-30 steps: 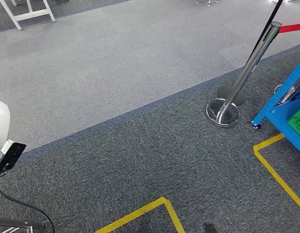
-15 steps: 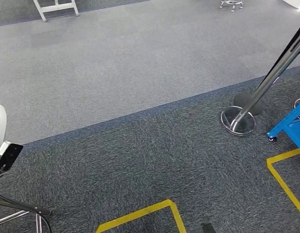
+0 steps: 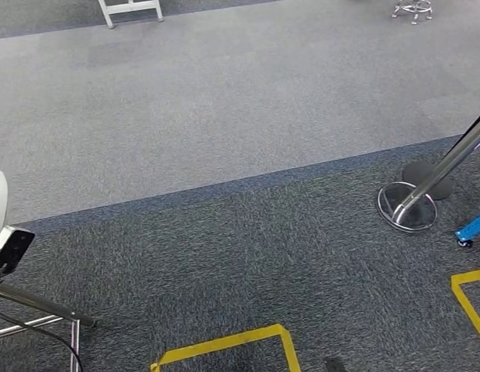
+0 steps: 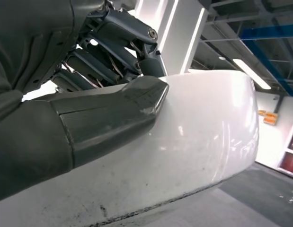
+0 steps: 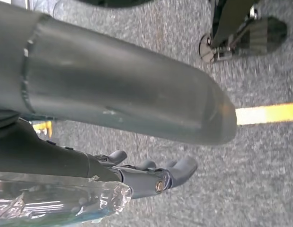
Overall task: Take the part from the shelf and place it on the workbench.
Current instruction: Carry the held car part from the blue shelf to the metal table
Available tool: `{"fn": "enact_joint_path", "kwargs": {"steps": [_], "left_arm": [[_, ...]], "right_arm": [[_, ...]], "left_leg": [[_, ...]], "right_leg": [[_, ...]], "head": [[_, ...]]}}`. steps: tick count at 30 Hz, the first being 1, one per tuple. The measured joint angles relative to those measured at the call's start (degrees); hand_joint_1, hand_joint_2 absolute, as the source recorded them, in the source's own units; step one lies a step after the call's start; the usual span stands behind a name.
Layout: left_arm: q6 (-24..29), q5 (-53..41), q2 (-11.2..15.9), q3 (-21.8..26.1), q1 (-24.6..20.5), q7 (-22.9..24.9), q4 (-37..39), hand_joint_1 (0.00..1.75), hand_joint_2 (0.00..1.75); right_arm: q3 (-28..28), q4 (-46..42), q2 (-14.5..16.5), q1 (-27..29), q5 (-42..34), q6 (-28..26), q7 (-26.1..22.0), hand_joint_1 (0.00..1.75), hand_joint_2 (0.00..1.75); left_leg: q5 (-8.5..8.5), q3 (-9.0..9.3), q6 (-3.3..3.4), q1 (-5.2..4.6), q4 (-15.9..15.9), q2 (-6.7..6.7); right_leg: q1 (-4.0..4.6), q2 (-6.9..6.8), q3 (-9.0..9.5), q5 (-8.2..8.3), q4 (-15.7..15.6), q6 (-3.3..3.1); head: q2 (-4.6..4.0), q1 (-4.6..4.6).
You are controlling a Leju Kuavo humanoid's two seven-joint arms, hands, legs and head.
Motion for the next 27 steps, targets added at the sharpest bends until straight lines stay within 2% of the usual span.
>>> {"fn": "enact_joint_path", "kwargs": {"steps": [2, 4, 5, 6, 7, 8, 10, 12, 14, 15, 17, 19, 20, 21, 22, 23, 24, 25, 26, 27], "left_arm": [[0.0, -0.2, 0.2, 0.2, 0.0, 0.0, 0.0, 1.68, 1.75], [0.0, -0.3, 0.2, 0.3, 0.0, 0.0, 0.0, 1.68, 1.75], [0.0, -0.3, 0.2, 0.3, 0.2, 0.0, 0.0, 1.68, 1.75], [0.0, -0.3, 0.2, 0.3, 0.3, 0.0, 0.0, 1.68, 1.75], [0.0, -0.3, 0.2, 0.3, 0.4, 0.0, 0.0, 1.68, 1.75], [0.0, -0.3, 0.2, 0.3, 0.4, 0.0, 0.0, 1.68, 1.75], [0.0, -0.3, 0.2, 0.4, 0.3, 0.0, 0.0, 1.68, 1.75], [0.0, -0.3, 0.3, 0.6, 0.1, 0.0, 0.0, 1.68, 1.75], [0.0, -0.3, 0.4, 0.7, 0.2, 0.0, 0.0, 1.68, 1.75], [0.0, -0.4, 0.4, 0.8, 0.2, 0.0, -0.1, 1.68, 1.75], [0.1, -0.4, 0.5, 0.9, 0.2, 0.0, -0.1, 1.68, 1.75], [0.1, -0.6, 0.5, 0.9, 0.1, 0.0, -0.2, 1.68, 1.75], [0.1, -0.7, 0.5, 0.9, 0.1, 0.0, -0.2, 1.68, 1.75], [0.1, -0.9, 0.5, 0.9, 0.2, 0.0, -0.2, 1.68, 1.75], [0.2, -1.0, 0.5, 1.0, 0.3, 0.0, -0.2, 1.68, 1.75], [0.2, -1.1, 0.5, 1.0, 0.4, 0.0, -0.2, 1.68, 1.75], [0.2, -1.1, 0.5, 1.1, 0.4, 0.0, -0.2, 1.68, 1.75], [0.2, -1.2, 0.5, 1.2, 0.4, 0.0, -0.2, 1.68, 1.75], [0.2, -1.2, 0.6, 1.2, 0.4, 0.0, -0.2, 1.68, 1.75], [0.3, -1.3, 0.6, 1.2, 0.4, 0.0, -0.3, 1.68, 1.75]], "right_arm": [[0.0, 0.0, 0.0, -0.1, 0.0, 0.0, 0.0, 0.00, 0.00], [0.0, 0.0, 0.0, 0.0, 0.1, 0.0, 0.0, 0.00, 0.00], [0.0, 0.0, 0.0, 0.0, 0.1, 0.0, 0.0, 0.00, 0.00], [0.0, 0.0, 0.0, 0.1, 0.1, 0.0, 0.0, 0.00, 0.00], [0.0, 0.0, 0.0, 0.1, 0.1, 0.0, 0.0, 0.00, 0.00], [0.0, 0.0, 0.0, 0.1, 0.1, 0.0, 0.0, 0.00, 0.00], [0.0, 0.0, 0.0, 0.0, 0.1, 0.0, 0.0, 0.00, 0.00], [0.0, 0.0, 0.0, -0.1, 0.1, 0.0, 0.0, 0.00, 0.00], [0.0, 0.0, 0.0, -0.1, 0.1, 0.0, 0.0, 0.00, 0.00], [0.0, 0.0, 0.0, -0.2, 0.1, 0.0, 0.0, 0.00, 0.00], [0.0, 0.0, 0.0, -0.2, 0.1, 0.0, 0.0, 0.00, 0.00], [0.0, 0.0, 0.0, -0.2, 0.1, 0.1, 0.0, 0.00, 0.00], [0.0, 0.0, 0.0, -0.1, 0.1, 0.1, 0.0, 0.00, 0.00], [0.0, 0.0, 0.0, 0.0, 0.1, 0.1, 0.0, 0.00, 0.00], [0.0, 0.0, 0.0, 0.0, 0.1, 0.2, 0.0, 0.00, 0.00], [0.0, 0.0, 0.0, 0.1, 0.1, 0.2, 0.0, 0.00, 0.00], [0.0, 0.0, 0.0, 0.1, 0.1, 0.2, 0.0, 0.00, 0.00], [0.0, 0.0, 0.0, 0.1, 0.1, 0.2, 0.0, 0.00, 0.00], [0.0, 0.0, 0.0, 0.0, 0.1, 0.2, 0.0, 0.00, 0.00], [0.0, 0.0, 0.0, 0.0, 0.1, 0.2, 0.0, 0.00, 0.00]], "left_leg": [[-2.51, -1.78, -0.44, 0.03, 3.9, 1.79], [-6.14, -5.42, -0.87, 0.09, 11.6, 3.12], [-7.13, -6.86, -1.02, 0.15, 14.7, 3.30], [-7.08, -7.46, -1.10, 0.20, 16.0, 3.37], [-5.90, -6.86, -1.11, 0.24, 15.0, 3.44], [-4.02, -5.24, -1.04, 0.25, 12.0, 3.70], [-0.99, -1.00, -0.65, -0.04, 4.2, 5.37], [-0.48, 1.08, 0.00, -0.50, 0.0, 6.62], [-0.61, 1.08, 0.71, -0.70, -0.4, 6.10], [-0.49, 1.14, 1.03, -0.63, -0.6, 5.73], [-0.25, 1.31, 1.74, -0.39, -1.0, 5.03], [-0.24, 1.29, 2.10, -0.35, -1.0, 4.26], [-0.26, 1.28, 2.15, -0.36, -1.0, 3.84], [-0.27, 1.30, 2.16, -0.37, -1.0, 3.36], [-0.29, 1.36, 2.14, -0.36, -1.0, 2.87], [-0.33, 1.46, 2.07, -0.34, -1.0, 2.38], [-0.39, 1.56, 1.95, -0.31, -1.0, 1.90], [-0.47, 1.56, 1.73, -0.38, -0.9, 1.47], [-0.48, 1.46, 1.46, -0.41, -0.8, 1.06], [-0.42, 1.28, 1.12, -0.39, -0.7, 0.68]], "right_leg": [[-0.09, -0.96, 0.18, 0.15, -0.3, -0.67], [0.09, -1.97, 0.16, 0.06, -0.3, -0.95], [0.17, -2.51, 0.14, 0.01, -0.3, -1.01], [0.22, -3.01, 0.12, -0.02, -0.3, -1.02], [0.26, -3.47, 0.14, -0.07, -0.3, -1.01], [0.28, -3.90, 0.22, -0.14, -0.3, -0.94], [0.47, -4.65, 0.39, -0.36, -0.2, -0.62], [0.75, -5.36, 0.36, -0.56, 0.0, -0.15], [0.79, -6.09, 0.33, -0.69, 0.0, 0.37], [0.71, -5.91, 0.19, -1.04, 0.3, 0.67], [0.55, -4.44, -1.46, -3.28, 3.9, 1.19], [0.39, -2.91, -5.27, -6.84, 11.7, 1.39], [0.35, -2.68, -7.09, -7.94, 15.2, 1.45], [0.30, -2.57, -8.13, -8.00, 16.9, 1.49], [0.24, -2.52, -8.04, -6.90, 16.2, 1.48], [0.15, -2.36, -6.86, -4.90, 13.3, 1.43], [0.01, -1.81, -4.96, -2.67, 9.1, 1.35], [-0.15, -1.05, -3.00, -1.15, 5.2, 1.27], [-0.26, -0.38, -1.52, -0.31, 2.3, 1.19], [-0.29, 0.11, -0.70, -0.13, 0.8, 1.10]], "head": [[0.01, -0.13], [0.01, -0.20], [0.01, -0.19], [0.01, -0.20], [0.01, -0.19], [0.00, -0.19], [0.00, -0.19], [0.01, -0.12], [0.01, -0.07], [0.00, -0.09], [0.01, 0.04], [0.01, 0.17], [0.01, 0.17], [0.00, 0.17], [0.00, 0.19], [-0.01, 0.18], [0.00, 0.20], [0.00, 0.19], [0.01, 0.16], [0.00, 0.14]]}}
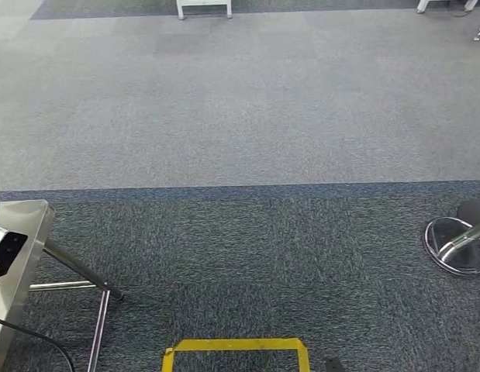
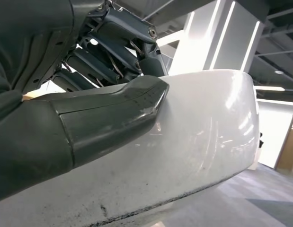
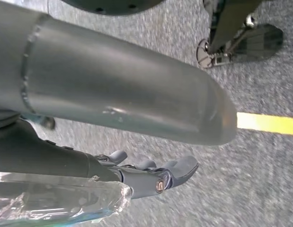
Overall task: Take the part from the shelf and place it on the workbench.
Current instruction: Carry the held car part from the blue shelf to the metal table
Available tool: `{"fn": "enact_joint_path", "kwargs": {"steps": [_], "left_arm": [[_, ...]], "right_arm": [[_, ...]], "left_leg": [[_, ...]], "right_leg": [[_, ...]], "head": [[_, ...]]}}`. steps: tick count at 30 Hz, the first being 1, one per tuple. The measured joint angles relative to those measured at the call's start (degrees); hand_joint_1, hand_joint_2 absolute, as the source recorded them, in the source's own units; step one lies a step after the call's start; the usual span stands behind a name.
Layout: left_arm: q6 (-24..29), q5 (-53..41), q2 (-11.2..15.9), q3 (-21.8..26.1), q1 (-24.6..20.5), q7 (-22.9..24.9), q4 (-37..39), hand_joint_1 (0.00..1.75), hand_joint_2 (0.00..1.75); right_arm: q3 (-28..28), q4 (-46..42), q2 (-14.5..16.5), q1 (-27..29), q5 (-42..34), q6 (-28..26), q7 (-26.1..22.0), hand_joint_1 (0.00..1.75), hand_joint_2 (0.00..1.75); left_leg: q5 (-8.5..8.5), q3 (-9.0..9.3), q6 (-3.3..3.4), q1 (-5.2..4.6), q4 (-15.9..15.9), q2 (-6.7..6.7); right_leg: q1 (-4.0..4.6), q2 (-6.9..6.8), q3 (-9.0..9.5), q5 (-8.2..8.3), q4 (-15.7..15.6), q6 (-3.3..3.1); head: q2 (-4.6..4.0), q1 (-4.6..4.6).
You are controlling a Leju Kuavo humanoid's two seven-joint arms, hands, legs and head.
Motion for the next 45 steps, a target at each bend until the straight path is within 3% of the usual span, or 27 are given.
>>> {"fn": "enact_joint_path", "kwargs": {"steps": [2, 4, 5, 8, 9, 10, 11, 13, 15, 17, 19, 21, 23, 24, 25, 26, 28, 30, 31, 33, 35, 38, 39, 40, 41, 43, 45], "left_arm": [[0.0, 0.0, 0.2, 0.1, 0.2, 0.0, 0.0, 1.68, 1.75], [0.1, 0.0, 0.4, 0.2, 0.3, 0.0, -0.1, 1.68, 1.75], [0.1, -0.1, 0.5, 0.2, 0.3, 0.0, -0.1, 1.68, 1.75], [0.1, -0.2, 0.6, 0.3, 0.4, 0.0, -0.1, 1.68, 1.75], [0.1, -0.2, 0.5, 0.3, 0.6, 0.0, -0.1, 1.68, 1.75], [0.1, -0.2, 0.5, 0.3, 0.7, 0.0, -0.1, 1.68, 1.75], [0.1, -0.2, 0.6, 0.3, 0.8, 0.1, -0.1, 1.68, 1.75], [0.2, -0.2, 0.6, 0.4, 0.8, 0.1, -0.1, 1.68, 1.75], [0.2, -0.3, 0.6, 0.5, 0.7, 0.1, -0.2, 1.68, 1.75], [0.2, -0.3, 0.6, 0.6, 0.8, 0.1, -0.2, 1.68, 1.75], [0.2, -0.3, 0.6, 0.7, 1.0, 0.2, -0.2, 1.68, 1.75], [0.2, -0.4, 0.6, 0.8, 1.0, 0.2, -0.3, 1.68, 1.75], [0.3, -0.4, 0.4, 0.8, 1.0, 0.2, -0.3, 1.68, 1.75], [0.3, -0.4, 0.3, 0.8, 1.1, 0.2, -0.3, 1.68, 1.75], [0.2, -0.4, 0.2, 0.9, 1.2, 0.2, -0.3, 1.68, 1.75], [0.2, -0.4, 0.1, 0.9, 1.3, 0.2, -0.3, 1.68, 1.75], [0.2, -0.4, 0.1, 0.9, 1.4, 0.2, -0.3, 1.68, 1.75], [0.3, -0.5, 0.1, 0.9, 1.3, 0.2, -0.3, 1.68, 1.75], [0.3, -0.5, 0.1, 1.0, 1.4, 0.2, -0.3, 1.68, 1.75], [0.3, -0.6, 0.1, 1.0, 1.6, 0.3, -0.3, 1.68, 1.75], [0.3, -0.7, 0.2, 1.1, 1.7, 0.3, -0.3, 1.68, 1.75], [0.3, -0.9, 0.2, 1.1, 1.7, 0.3, -0.3, 1.68, 1.75], [0.3, -0.9, 0.1, 1.1, 1.8, 0.3, -0.3, 1.68, 1.75], [0.3, -0.9, 0.1, 1.1, 2.0, 0.3, -0.3, 1.68, 1.75], [0.3, -0.9, 0.1, 1.1, 2.0, 0.3, -0.3, 1.68, 1.75], [0.3, -0.9, 0.1, 1.1, 2.1, 0.3, -0.3, 1.68, 1.75], [0.3, -0.9, 0.1, 1.1, 2.0, 0.4, -0.3, 1.68, 1.75]], "right_arm": [[0.0, 0.0, 0.0, 0.0, 0.0, 0.0, 0.0, 0.00, 0.00], [0.0, 0.0, 0.0, -0.1, 0.0, 0.0, 0.0, 0.00, 0.00], [0.0, 0.0, 0.0, -0.1, 0.0, 0.0, 0.0, 0.00, 0.00], [0.0, 0.0, 0.1, 0.0, 0.0, 0.0, 0.0, 0.00, 0.00], [0.0, 0.0, 0.1, 0.0, 0.0, 0.0, 0.0, 0.00, 0.00], [0.0, 0.0, 0.1, 0.0, 0.0, 0.0, 0.0, 0.00, 0.00], [0.0, 0.0, 0.1, 0.0, 0.0, 0.0, 0.0, 0.00, 0.00], [0.0, 0.0, 0.1, 0.0, 0.0, 0.0, 0.0, 0.00, 0.00], [0.0, 0.0, 0.2, -0.1, 0.0, 0.1, -0.1, 0.00, 0.00], [0.0, 0.0, 0.2, -0.1, 0.0, 0.1, -0.1, 0.00, 0.00], [0.0, 0.0, 0.2, -0.2, 0.0, 0.1, -0.1, 0.00, 0.00], [0.0, 0.0, 0.2, -0.2, 0.0, 0.1, -0.2, 0.00, 0.00], [0.0, 0.0, 0.2, -0.1, 0.0, 0.1, -0.2, 0.00, 0.00], [0.0, 0.0, 0.2, 0.0, -0.1, 0.1, -0.2, 0.00, 0.00], [0.0, 0.0, 0.2, 0.0, -0.1, 0.1, -0.2, 0.00, 0.00], [0.0, 0.0, 0.2, 0.1, -0.1, 0.1, -0.2, 0.00, 0.00], [0.0, 0.0, 0.2, 0.0, -0.1, 0.1, -0.2, 0.00, 0.00], [0.0, 0.0, 0.2, 0.0, -0.1, 0.1, -0.2, 0.00, 0.00], [0.0, 0.0, 0.2, 0.0, -0.1, 0.1, -0.2, 0.00, 0.00], [0.0, 0.0, 0.2, 0.0, -0.1, 0.1, -0.2, 0.00, 0.00], [0.0, 0.0, 0.2, -0.1, -0.1, 0.1, -0.2, 0.00, 0.00], [0.0, 0.0, 0.2, 0.0, -0.1, 0.1, -0.2, 0.00, 0.00], [0.0, 0.0, 0.2, 0.0, -0.1, 0.1, -0.2, 0.00, 0.00], [0.0, 0.0, 0.2, 0.1, -0.1, 0.1, -0.2, 0.00, 0.00], [0.0, 0.0, 0.2, 0.1, -0.1, 0.1, -0.2, 0.00, 0.00], [0.0, 0.0, 0.2, 0.0, -0.1, 0.1, -0.2, 0.00, 0.00], [0.0, 0.0, 0.3, 0.0, 0.0, 0.1, -0.2, 0.00, 0.00]], "left_leg": [[0.17, -0.29, -0.68, 0.20, 0.0, -0.71], [-0.64, -0.70, -1.20, 0.37, 1.0, -0.18], [-1.84, -1.54, -1.43, 0.38, 2.9, 0.57], [-6.74, -6.79, -1.90, 0.47, 13.7, 2.53], [-7.21, -8.00, -1.93, 0.50, 16.0, 2.68], [-6.56, -8.19, -1.88, 0.50, 16.2, 2.76], [-4.93, -7.23, -1.73, 0.46, 14.2, 2.92], [-1.16, -3.29, -1.18, 0.11, 6.6, 4.35], [0.15, -0.64, -0.57, -0.43, 1.2, 5.79], [-0.12, -0.43, -0.08, -0.70, 0.3, 5.55], [0.16, -0.25, 0.51, -0.49, -0.1, 4.79], [0.40, -0.07, 1.06, -0.21, -0.5, 4.09], [0.41, -0.12, 1.26, -0.21, -0.5, 3.28], [0.40, -0.12, 1.26, -0.22, -0.4, 2.83], [0.39, -0.10, 1.26, -0.22, -0.4, 2.35], [0.37, -0.04, 1.23, -0.21, -0.4, 1.86], [0.26, 0.08, 0.98, -0.21, -0.3, 0.93], [0.20, -0.08, 0.46, -0.32, -0.1, 0.15], [0.27, -0.24, 0.15, -0.31, -0.1, -0.22], [0.35, -0.47, -0.44, -0.09, 0.0, -0.77], [-1.01, -1.21, -0.92, 0.03, 1.7, 0.32], [-6.19, -5.83, -1.56, 0.19, 11.8, 2.44], [-7.27, -7.35, -1.69, 0.27, 14.9, 2.61], [-7.27, -8.04, -1.75, 0.34, 16.3, 2.69], [-6.18, -7.61, -1.73, 0.38, 15.5, 2.81], [-2.32, -4.00, -1.46, 0.33, 8.7, 3.89], [-0.44, -0.64, -1.02, -0.08, 2.3, 5.53]], "right_leg": [[0.14, -0.30, 0.32, -0.15, -0.4, -0.41], [0.15, -0.99, 0.55, 0.04, -0.7, -1.10], [0.11, -1.39, 0.67, 0.11, -0.9, -1.44], [0.37, -2.65, 0.75, -0.01, -1.0, -1.98], [0.48, -3.07, 0.77, -0.07, -1.0, -2.04], [0.58, -3.45, 0.81, -0.14, -1.0, -2.08], [0.68, -3.83, 0.91, -0.21, -0.9, -2.08], [0.93, -4.55, 1.23, -0.45, -0.9, -1.93], [1.24, -5.22, 1.30, -0.71, -0.8, -1.54], [1.34, -5.99, 1.32, -0.87, -0.8, -1.09], [1.18, -5.53, 1.01, -1.64, -0.1, -0.49], [0.96, -3.75, -1.27, -4.25, 4.6, 0.02], [0.81, -2.78, -5.26, -7.52, 12.4, 0.25], [0.77, -2.69, -6.84, -8.18, 15.2, 0.34], [0.72, -2.66, -7.50, -7.72, 16.0, 0.40], [0.63, -2.58, -7.02, -6.16, 14.4, 0.40], [0.32, -1.47, -3.54, -1.95, 6.6, 0.36], [0.04, -0.07, -0.49, -0.06, 0.6, 0.24], [0.06, 0.24, 0.04, -0.09, -0.3, 0.09], [0.15, -0.39, 0.23, 0.06, -0.5, -0.43], [0.09, -1.10, 0.40, 0.22, -0.8, -1.14], [0.18, -2.37, 0.47, 0.13, -0.9, -1.84], [0.25, -2.81, 0.46, 0.08, -0.9, -1.90], [0.31, -3.23, 0.46, 0.03, -0.9, -1.92], [0.37, -3.65, 0.51, -0.02, -0.9, -1.91], [0.47, -4.43, 0.78, -0.20, -0.9, -1.77], [0.79, -5.08, 0.90, -0.46, -0.7, -1.34]], "head": [[-0.01, -0.04], [0.00, -0.15], [0.01, -0.22], [0.00, -0.38], [0.00, -0.39], [0.00, -0.37], [0.00, -0.37], [0.00, -0.35], [0.00, -0.29], [0.01, -0.28], [0.01, -0.25], [0.01, -0.09], [0.01, 0.01], [0.01, 0.00], [0.01, 0.01], [0.01, 0.01], [0.01, 0.00], [0.01, -0.03], [0.01, -0.05], [0.00, -0.06], [0.01, -0.20], [0.00, -0.38], [0.00, -0.37], [0.00, -0.37], [0.01, -0.36], [0.01, -0.37], [0.01, -0.32]]}}
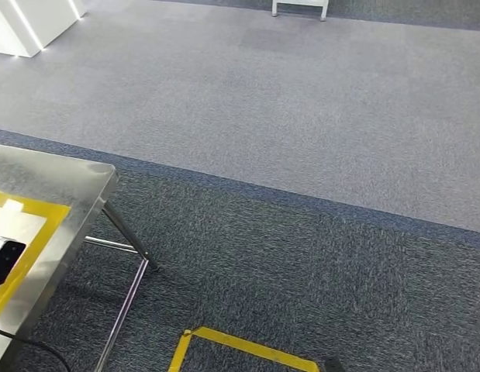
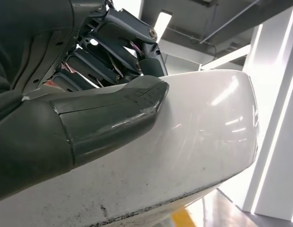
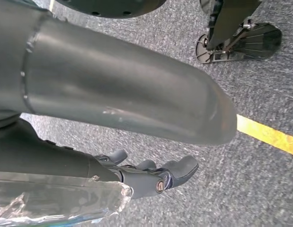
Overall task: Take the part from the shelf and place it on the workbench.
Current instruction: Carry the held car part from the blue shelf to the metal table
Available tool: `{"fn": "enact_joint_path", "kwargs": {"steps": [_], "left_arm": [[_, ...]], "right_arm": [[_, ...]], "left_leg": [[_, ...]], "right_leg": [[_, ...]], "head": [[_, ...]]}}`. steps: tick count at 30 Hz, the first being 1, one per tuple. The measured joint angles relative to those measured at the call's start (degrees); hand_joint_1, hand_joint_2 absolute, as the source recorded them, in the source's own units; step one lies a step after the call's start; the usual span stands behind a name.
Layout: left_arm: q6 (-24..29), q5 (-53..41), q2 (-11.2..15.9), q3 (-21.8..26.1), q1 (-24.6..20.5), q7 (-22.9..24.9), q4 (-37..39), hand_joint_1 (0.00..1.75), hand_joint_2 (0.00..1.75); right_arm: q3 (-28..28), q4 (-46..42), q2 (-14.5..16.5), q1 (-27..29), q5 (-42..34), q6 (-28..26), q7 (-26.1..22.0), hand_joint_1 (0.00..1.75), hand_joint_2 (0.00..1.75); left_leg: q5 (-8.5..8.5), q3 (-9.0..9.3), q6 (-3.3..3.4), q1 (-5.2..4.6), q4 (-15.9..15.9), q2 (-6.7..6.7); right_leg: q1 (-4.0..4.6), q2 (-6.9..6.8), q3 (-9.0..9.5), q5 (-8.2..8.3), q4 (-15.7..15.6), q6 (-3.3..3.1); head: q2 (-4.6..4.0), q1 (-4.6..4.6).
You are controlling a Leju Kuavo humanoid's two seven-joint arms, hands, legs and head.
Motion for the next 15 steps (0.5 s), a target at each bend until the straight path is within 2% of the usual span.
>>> {"fn": "enact_joint_path", "kwargs": {"steps": [1, 3, 5, 6, 8, 9, 10, 11, 12, 13, 15], "left_arm": [[0.0, 0.0, 0.0, 0.0, 0.0, 0.0, 0.0, 1.68, 1.75], [0.1, 0.0, 0.0, 0.0, 0.3, 0.0, 0.0, 1.68, 1.75], [0.1, -0.1, 0.0, 0.0, 0.4, 0.1, 0.0, 1.68, 1.75], [0.1, -0.1, -0.1, 0.0, 0.4, 0.1, 0.0, 1.68, 1.75], [0.2, -0.1, -0.2, 0.0, 0.4, 0.1, 0.0, 1.68, 1.75], [0.2, -0.1, -0.3, 0.0, 0.5, 0.1, 0.0, 1.68, 1.75], [0.2, -0.1, -0.4, 0.0, 0.6, 0.1, 0.0, 1.68, 1.75], [0.2, -0.1, -0.5, 0.0, 0.7, 0.1, 0.0, 1.68, 1.75], [0.2, -0.1, -0.5, 0.0, 0.7, 0.1, 0.0, 1.68, 1.75], [0.2, -0.1, -0.5, 0.0, 0.7, 0.1, 0.0, 1.68, 1.75], [0.2, -0.1, -0.6, 0.0, 0.7, 0.1, 0.0, 1.68, 1.75]], "right_arm": [[0.0, 0.0, 0.0, 0.0, 0.0, 0.0, 0.0, 0.00, 0.00], [0.0, 0.0, 0.0, -0.1, 0.0, 0.0, 0.0, 0.00, 0.00], [0.0, 0.0, 0.0, -0.1, 0.1, 0.0, 0.0, 0.00, 0.00], [0.0, 0.0, 0.0, -0.1, 0.1, 0.0, 0.0, 0.00, 0.00], [0.0, 0.0, 0.0, -0.1, 0.1, 0.0, 0.1, 0.00, 0.00], [0.0, 0.0, 0.0, 0.0, 0.1, 0.0, 0.1, 0.00, 0.00], [0.0, 0.0, 0.0, 0.1, 0.1, 0.1, 0.1, 0.00, 0.00], [0.0, 0.0, 0.0, 0.1, 0.1, 0.1, 0.2, 0.00, 0.00], [0.0, 0.0, 0.0, 0.2, 0.1, 0.1, 0.2, 0.00, 0.00], [0.0, 0.0, 0.0, 0.2, 0.1, 0.1, 0.2, 0.00, 0.00], [0.0, 0.0, 0.0, 0.1, 0.1, 0.1, 0.2, 0.00, 0.00]], "left_leg": [[0.01, 0.63, 0.24, -0.21, -1.4, 0.49], [-0.19, 0.62, 0.80, -0.39, -1.9, -0.02], [0.05, 0.71, 1.46, -0.20, -2.2, -0.80], [0.18, 0.79, 1.79, -0.06, -2.4, -1.16], [0.20, 0.78, 2.16, -0.02, -2.4, -1.92], [0.19, 0.79, 2.22, -0.04, -2.4, -2.35], [0.18, 0.80, 2.24, -0.06, -2.4, -2.84], [0.16, 0.85, 2.23, -0.07, -2.4, -3.34], [0.13, 0.94, 2.19, -0.06, -2.4, -3.85], [0.08, 1.04, 2.11, -0.05, -2.4, -4.35], [-0.06, 1.01, 1.71, -0.15, -2.2, -5.21]], "right_leg": [[0.14, -0.33, -0.02, -0.10, 0.1, 0.25], [0.21, -1.08, 0.01, -0.26, 0.0, 0.80], [0.07, -0.32, -0.61, -1.33, 1.3, 1.41], [0.00, 0.54, -1.71, -2.67, 3.6, 1.67], [-0.13, 2.06, -5.51, -6.19, 11.3, 1.91], [-0.15, 2.30, -7.49, -7.43, 15.1, 1.97], [-0.16, 2.40, -8.77, -7.65, 17.1, 1.99], [-0.18, 2.45, -9.01, -6.73, 17.0, 1.97], [-0.21, 2.57, -8.04, -4.80, 14.4, 1.87], [-0.27, 3.01, -6.22, -2.42, 10.3, 1.73], [-0.48, 4.65, -2.51, 0.39, 2.8, 1.40]], "head": [[0.00, 0.03], [0.00, 0.08], [0.00, 0.15], [-0.01, 0.23], [-0.01, 0.34], [-0.01, 0.34], [-0.01, 0.34], [-0.01, 0.35], [0.00, 0.34], [0.00, 0.37], [0.00, 0.32]]}}
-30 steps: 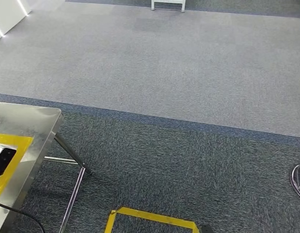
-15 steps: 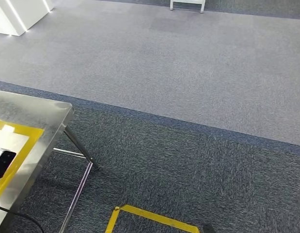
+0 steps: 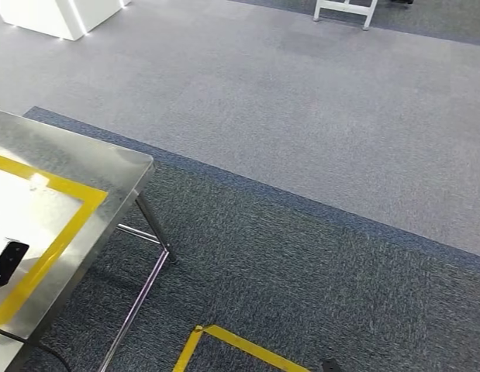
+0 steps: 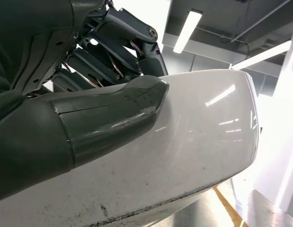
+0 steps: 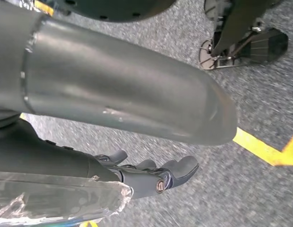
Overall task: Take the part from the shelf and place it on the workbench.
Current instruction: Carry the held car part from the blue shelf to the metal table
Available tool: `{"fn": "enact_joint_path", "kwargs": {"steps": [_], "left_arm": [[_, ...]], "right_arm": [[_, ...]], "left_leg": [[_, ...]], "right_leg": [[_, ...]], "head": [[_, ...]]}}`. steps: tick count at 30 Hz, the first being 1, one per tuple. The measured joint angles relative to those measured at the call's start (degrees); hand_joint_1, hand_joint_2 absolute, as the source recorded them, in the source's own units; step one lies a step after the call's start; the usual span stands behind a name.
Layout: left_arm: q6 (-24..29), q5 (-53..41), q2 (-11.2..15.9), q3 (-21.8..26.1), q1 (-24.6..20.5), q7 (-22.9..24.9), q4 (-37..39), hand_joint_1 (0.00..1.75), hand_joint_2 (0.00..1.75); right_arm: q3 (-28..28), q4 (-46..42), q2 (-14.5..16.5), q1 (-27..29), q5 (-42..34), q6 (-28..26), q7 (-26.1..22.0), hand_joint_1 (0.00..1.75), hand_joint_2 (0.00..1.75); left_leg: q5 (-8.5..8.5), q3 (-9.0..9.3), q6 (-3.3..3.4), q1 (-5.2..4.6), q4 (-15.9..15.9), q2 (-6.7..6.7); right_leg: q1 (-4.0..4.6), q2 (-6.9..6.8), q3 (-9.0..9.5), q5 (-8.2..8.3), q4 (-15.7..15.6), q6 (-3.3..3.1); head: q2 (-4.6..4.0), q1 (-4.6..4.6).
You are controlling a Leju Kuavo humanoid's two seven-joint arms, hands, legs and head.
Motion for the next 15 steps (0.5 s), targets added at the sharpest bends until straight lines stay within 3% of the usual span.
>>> {"fn": "enact_joint_path", "kwargs": {"steps": [2, 4, 5, 7, 9, 10, 11, 12, 14, 15], "left_arm": [[0.0, 0.0, 0.0, 0.0, 0.0, 0.0, 0.0, 1.68, 1.75], [0.0, 0.0, 0.1, 0.1, 0.2, 0.0, 0.0, 1.68, 1.75], [0.0, 0.0, 0.1, 0.1, 0.3, 0.0, 0.0, 1.68, 1.75], [0.1, 0.0, 0.2, 0.2, 0.2, 0.0, 0.0, 1.68, 1.75], [0.1, 0.0, 0.2, 0.2, 0.3, 0.0, 0.0, 1.68, 1.75], [0.1, 0.0, 0.1, 0.2, 0.4, 0.0, 0.0, 1.68, 1.75], [0.1, 0.0, 0.1, 0.2, 0.5, 0.0, 0.0, 1.68, 1.75], [0.1, 0.0, 0.1, 0.2, 0.6, 0.0, 0.0, 1.68, 1.75], [0.1, 0.0, 0.1, 0.2, 0.6, 0.0, 0.0, 1.68, 1.75], [0.1, 0.0, 0.1, 0.2, 0.5, 0.0, 0.0, 1.68, 1.75]], "right_arm": [[0.0, 0.0, 0.0, 0.0, 0.0, 0.0, 0.0, 0.00, 0.00], [0.0, 0.0, 0.0, -0.1, 0.0, 0.0, 0.1, 0.00, 0.00], [0.0, 0.0, 0.0, -0.1, 0.0, 0.0, 0.1, 0.00, 0.00], [0.0, 0.0, 0.0, -0.1, 0.0, 0.0, 0.1, 0.00, 0.00], [0.0, 0.0, 0.0, 0.0, 0.0, 0.0, 0.1, 0.00, 0.00], [0.0, 0.0, 0.0, 0.0, 0.0, 0.0, 0.1, 0.00, 0.00], [0.0, 0.0, 0.0, 0.0, 0.0, 0.0, 0.1, 0.00, 0.00], [0.0, 0.0, 0.0, 0.1, 0.0, 0.0, 0.1, 0.00, 0.00], [0.0, 0.0, 0.1, 0.0, 0.1, 0.0, 0.1, 0.00, 0.00], [0.0, 0.0, 0.1, 0.0, 0.1, 0.1, 0.1, 0.00, 0.00]], "left_leg": [[0.06, -0.28, -0.59, 0.05, 0.1, -0.71], [-0.01, -0.45, -1.15, 0.30, 0.3, -1.12], [-0.56, -0.71, -1.40, 0.36, 0.9, -0.70], [-3.26, -2.67, -1.89, 0.43, 5.2, 0.94], [-6.76, -6.43, -2.33, 0.56, 13.0, 2.18], [-7.58, -7.89, -2.47, 0.64, 15.9, 2.40], [-7.27, -8.43, -2.55, 0.69, 16.9, 2.51], [-5.82, -7.73, -2.56, 0.73, 15.4, 2.67], [-1.79, -3.76, -2.44, 0.67, 7.7, 3.87], [-0.57, -1.88, -2.25, 0.50, 4.0, 4.60]], "right_leg": [[-0.01, 0.83, 1.38, 0.18, -2.4, -0.26], [0.03, 0.18, 1.54, 0.35, -2.7, -0.67], [-0.02, -0.16, 1.65, 0.43, -2.8, -0.99], [-0.15, -0.99, 1.83, 0.52, -3.1, -1.59], [-0.06, -1.86, 1.84, 0.40, -3.1, -1.83], [-0.02, -2.30, 1.85, 0.34, -3.1, -1.87], [0.01, -2.74, 1.89, 0.27, -3.1, -1.87], [0.03, -3.14, 1.99, 0.18, -3.0, -1.82], [0.11, -3.90, 2.36, -0.06, -3.0, -1.59], [0.26, -4.23, 2.47, -0.22, -2.9, -1.36]], "head": [[0.00, -0.04], [-0.01, -0.03], [-0.01, -0.10], [-0.01, -0.23], [0.00, -0.27], [-0.01, -0.25], [-0.01, -0.25], [-0.01, -0.26], [0.00, -0.26], [-0.01, -0.27]]}}
